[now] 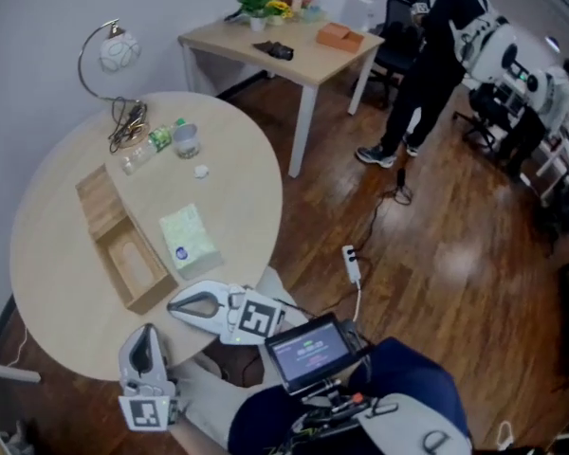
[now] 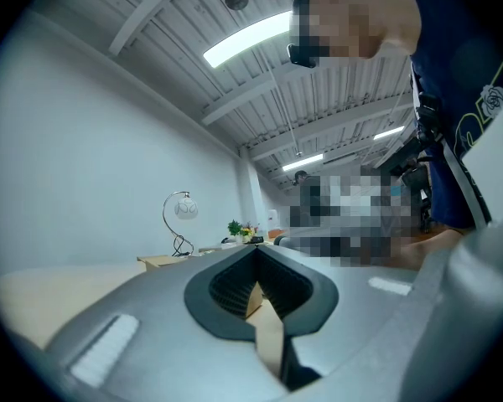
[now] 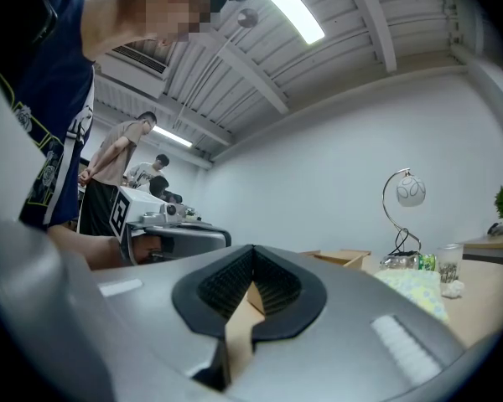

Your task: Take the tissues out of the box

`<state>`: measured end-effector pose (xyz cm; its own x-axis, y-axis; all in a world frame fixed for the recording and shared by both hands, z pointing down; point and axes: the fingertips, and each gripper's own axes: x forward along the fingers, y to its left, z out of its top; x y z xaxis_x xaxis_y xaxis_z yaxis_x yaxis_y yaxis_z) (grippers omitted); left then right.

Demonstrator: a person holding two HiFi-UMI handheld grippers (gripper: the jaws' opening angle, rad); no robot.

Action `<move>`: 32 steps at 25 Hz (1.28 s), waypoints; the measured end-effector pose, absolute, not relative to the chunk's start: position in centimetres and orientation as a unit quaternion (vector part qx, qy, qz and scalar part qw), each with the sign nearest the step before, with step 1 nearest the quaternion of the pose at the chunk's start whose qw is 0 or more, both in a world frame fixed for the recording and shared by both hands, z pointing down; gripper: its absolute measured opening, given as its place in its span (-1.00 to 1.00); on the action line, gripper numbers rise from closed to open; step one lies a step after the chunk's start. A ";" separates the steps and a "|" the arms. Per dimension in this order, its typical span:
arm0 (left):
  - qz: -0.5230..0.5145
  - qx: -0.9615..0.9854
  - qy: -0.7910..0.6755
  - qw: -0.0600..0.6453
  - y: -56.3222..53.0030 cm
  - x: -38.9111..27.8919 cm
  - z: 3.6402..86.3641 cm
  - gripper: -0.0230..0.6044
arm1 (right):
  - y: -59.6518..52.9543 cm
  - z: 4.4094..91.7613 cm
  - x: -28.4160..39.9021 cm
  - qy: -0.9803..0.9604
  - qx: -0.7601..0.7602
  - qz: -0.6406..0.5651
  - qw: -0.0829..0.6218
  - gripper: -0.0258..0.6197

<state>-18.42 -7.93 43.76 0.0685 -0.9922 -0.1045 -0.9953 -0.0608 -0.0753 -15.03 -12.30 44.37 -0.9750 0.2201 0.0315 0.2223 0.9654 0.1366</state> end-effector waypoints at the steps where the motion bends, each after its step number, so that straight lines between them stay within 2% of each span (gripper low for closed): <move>1: 0.015 -0.728 0.682 0.065 -8.0 -18.5 43.9 -0.92 | -12.2 44.4 -15.1 -0.991 -0.114 -0.075 0.006 -0.93; 10: 0.017 -0.741 0.664 0.095 -8.5 -18.2 43.3 -0.92 | -12.3 44.9 -15.5 -0.992 -0.106 -0.066 -0.008 -0.93; 14: 0.005 -0.739 0.669 0.074 -8.3 -18.5 44.3 -0.92 | -12.5 45.4 -15.8 -0.993 -0.106 -0.048 0.004 -0.93; 21: 0.002 -0.739 0.670 0.071 -8.3 -18.5 44.4 -0.92 | -12.1 44.7 -15.2 -0.990 -0.111 -0.085 -0.003 -0.93; 25: 0.003 -0.738 0.671 0.069 -8.4 -18.7 44.4 -0.92 | -12.1 44.9 -15.5 -0.992 -0.110 -0.063 -0.022 -0.93; 32: 0.004 -0.738 0.671 0.071 -8.3 -18.6 44.3 -0.92 | -12.0 44.5 -15.1 -0.991 -0.110 -0.079 -0.013 -0.93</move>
